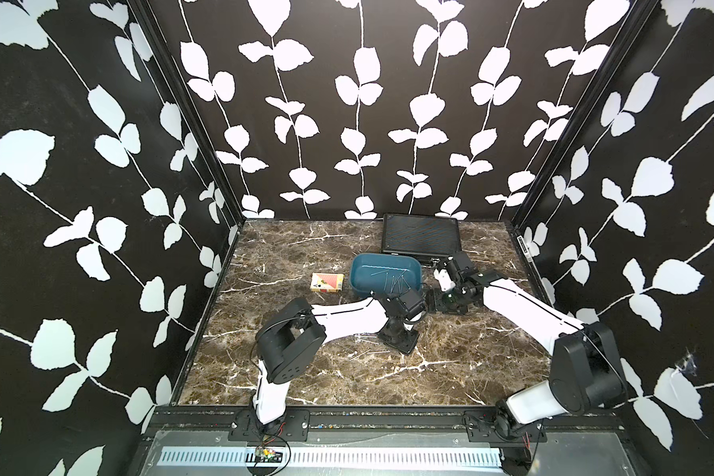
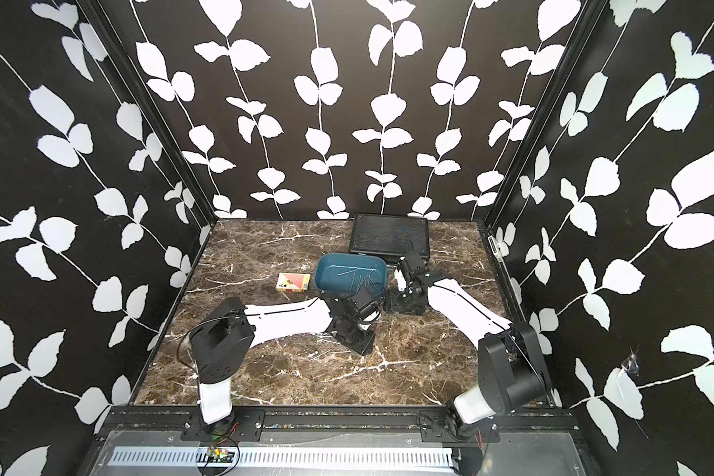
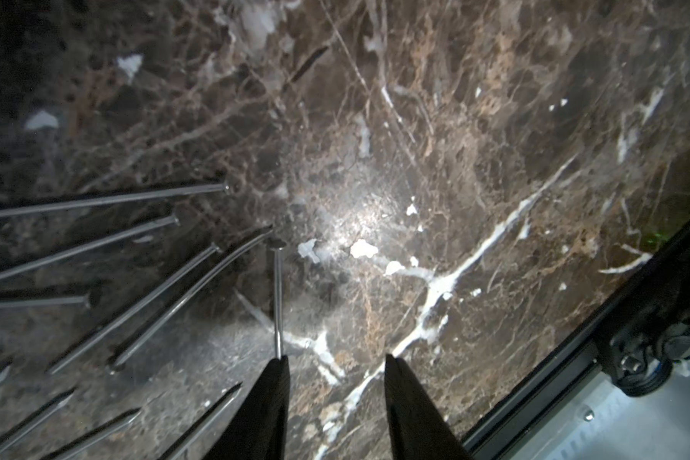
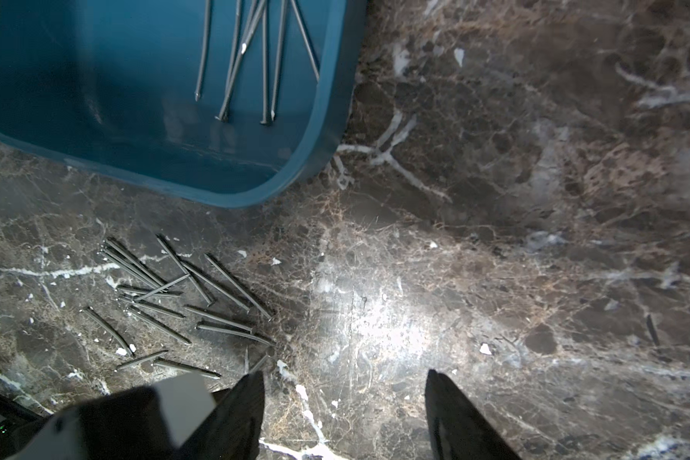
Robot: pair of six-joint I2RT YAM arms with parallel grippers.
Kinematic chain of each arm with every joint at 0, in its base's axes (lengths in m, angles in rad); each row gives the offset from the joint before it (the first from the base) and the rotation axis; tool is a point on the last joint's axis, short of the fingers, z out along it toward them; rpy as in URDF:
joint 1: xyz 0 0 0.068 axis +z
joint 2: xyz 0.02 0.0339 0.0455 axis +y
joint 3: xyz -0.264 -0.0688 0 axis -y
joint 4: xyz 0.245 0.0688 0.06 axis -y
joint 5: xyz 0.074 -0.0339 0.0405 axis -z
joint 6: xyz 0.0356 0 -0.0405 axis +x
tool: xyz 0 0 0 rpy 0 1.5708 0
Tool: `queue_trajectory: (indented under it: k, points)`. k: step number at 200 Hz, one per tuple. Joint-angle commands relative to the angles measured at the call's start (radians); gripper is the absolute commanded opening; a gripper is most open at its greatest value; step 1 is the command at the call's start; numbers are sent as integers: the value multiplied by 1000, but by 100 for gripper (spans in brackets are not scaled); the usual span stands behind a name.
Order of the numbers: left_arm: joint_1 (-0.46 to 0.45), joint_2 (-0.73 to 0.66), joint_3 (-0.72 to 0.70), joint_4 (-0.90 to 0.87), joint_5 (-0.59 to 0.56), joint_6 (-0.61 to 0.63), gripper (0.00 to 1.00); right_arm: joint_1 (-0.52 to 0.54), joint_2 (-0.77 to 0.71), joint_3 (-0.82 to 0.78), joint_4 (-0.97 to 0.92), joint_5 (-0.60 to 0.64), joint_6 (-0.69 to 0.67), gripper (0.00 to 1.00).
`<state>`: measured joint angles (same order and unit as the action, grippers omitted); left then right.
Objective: Put the nails on the desktop into the storage box
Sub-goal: Pick up the nail from the center of the board.
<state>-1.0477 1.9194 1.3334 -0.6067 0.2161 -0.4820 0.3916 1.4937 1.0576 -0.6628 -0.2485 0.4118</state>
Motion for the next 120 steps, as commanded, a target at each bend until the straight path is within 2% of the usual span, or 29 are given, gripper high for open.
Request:
queue_trajectory:
  k: [1,63,120]
  points:
    - [1,1,29,-50,-39,-17,41,-12,-28,-16,-2,-21,-16,67]
    - [-4,43,58,-71,-83,-14,39,-24,-29,-39,25,-65,-17,67]
    - [-69,121,68,-139,-214,36,36,-42,-33,-29,27,-77,-35,67]
